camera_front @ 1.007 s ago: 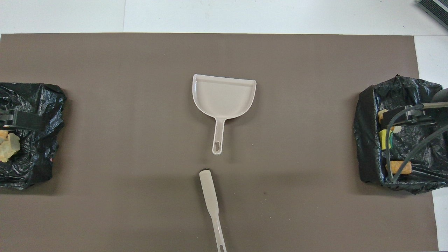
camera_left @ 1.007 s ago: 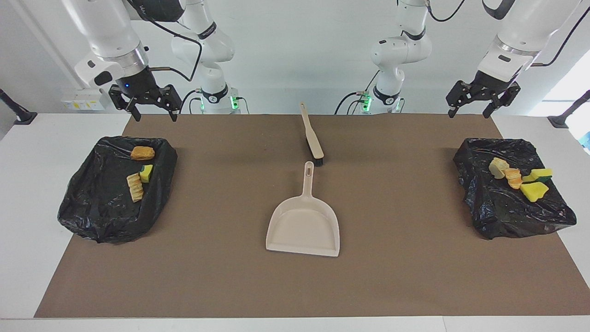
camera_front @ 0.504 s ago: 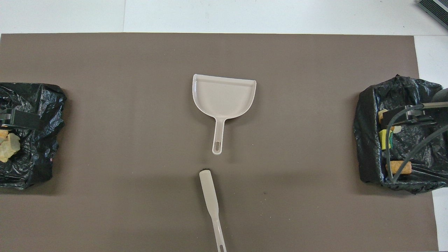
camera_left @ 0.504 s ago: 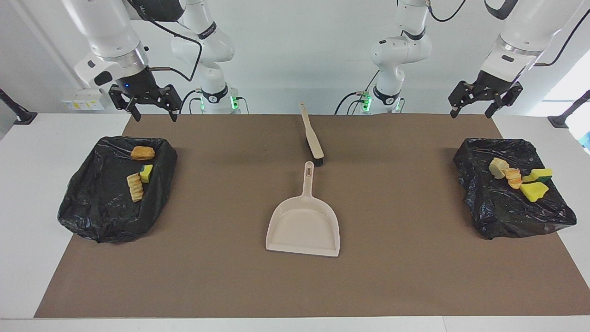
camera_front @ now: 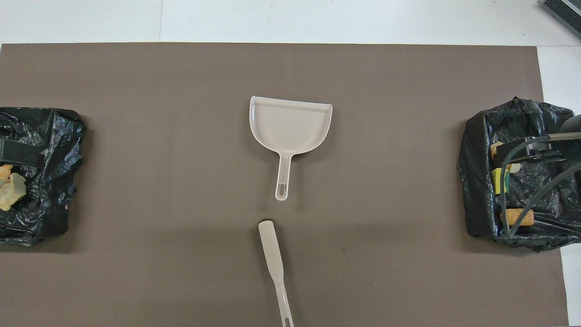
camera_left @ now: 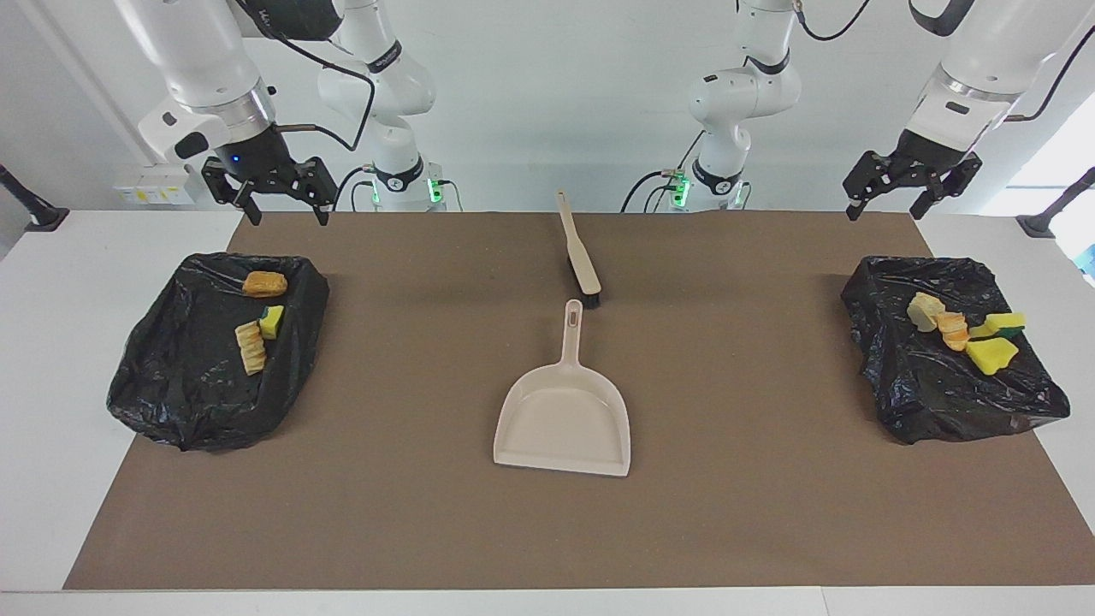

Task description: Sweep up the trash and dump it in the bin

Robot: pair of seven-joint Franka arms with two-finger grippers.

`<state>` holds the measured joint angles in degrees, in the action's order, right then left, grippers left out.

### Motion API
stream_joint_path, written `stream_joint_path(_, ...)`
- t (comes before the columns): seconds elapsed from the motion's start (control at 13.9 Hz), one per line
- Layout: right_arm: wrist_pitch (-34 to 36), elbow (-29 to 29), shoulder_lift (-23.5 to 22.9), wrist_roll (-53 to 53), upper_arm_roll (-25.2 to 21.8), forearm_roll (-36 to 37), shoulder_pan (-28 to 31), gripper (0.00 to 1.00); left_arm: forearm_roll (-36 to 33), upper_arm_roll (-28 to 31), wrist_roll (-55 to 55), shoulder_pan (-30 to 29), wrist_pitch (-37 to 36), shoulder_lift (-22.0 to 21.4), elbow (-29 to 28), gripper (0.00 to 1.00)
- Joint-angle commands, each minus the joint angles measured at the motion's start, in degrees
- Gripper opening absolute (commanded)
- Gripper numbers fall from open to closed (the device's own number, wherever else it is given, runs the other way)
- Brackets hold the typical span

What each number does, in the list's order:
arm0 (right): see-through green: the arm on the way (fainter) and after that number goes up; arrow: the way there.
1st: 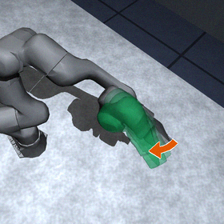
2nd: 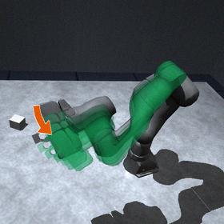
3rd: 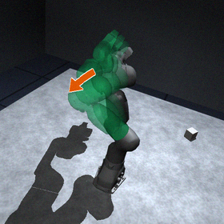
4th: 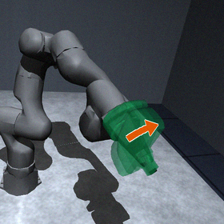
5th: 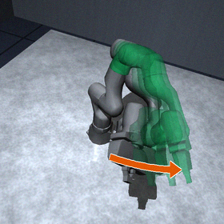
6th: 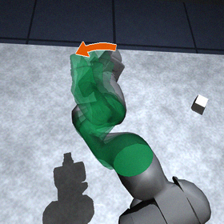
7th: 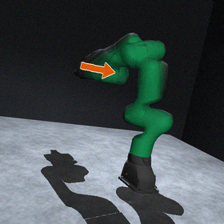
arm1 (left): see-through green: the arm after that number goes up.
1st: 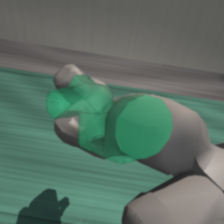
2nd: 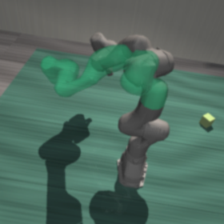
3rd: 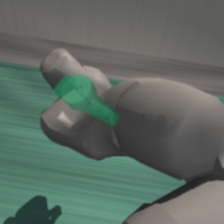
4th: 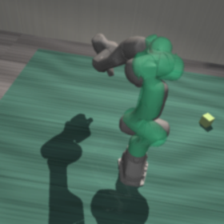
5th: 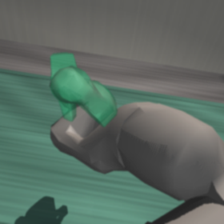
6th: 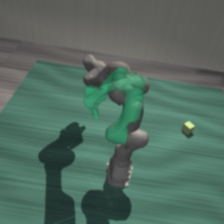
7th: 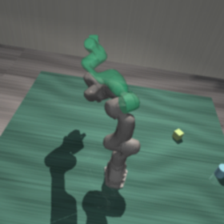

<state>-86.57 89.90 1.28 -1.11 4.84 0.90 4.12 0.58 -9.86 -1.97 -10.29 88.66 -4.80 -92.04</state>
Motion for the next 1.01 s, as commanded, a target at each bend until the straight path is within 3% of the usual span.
stream_joint_path(0.0,0.34,1.07,1.10,-1.09,0.78,-1.25,1.15,1.00,0.21,-0.07,-0.75,-1.49,1.16,-0.91,-0.95,1.00)
stream_joint_path(0.36,0.26,0.98,1.10,-1.27,0.78,-1.25,1.15,1.00,0.21,0.01,-0.75,-1.40,1.08,-0.91,-1.39,1.00)
stream_joint_path(0.65,0.35,0.98,1.10,-1.35,0.78,-1.17,1.77,1.00,0.21,7.21,-0.75,5.27,1.17,-0.91,-1.39,1.00)
stream_joint_path(0.94,0.34,0.98,1.10,-1.27,0.78,-1.17,1.77,1.00,0.21,7.22,-0.75,4.67,1.17,-0.91,-1.30,1.00)
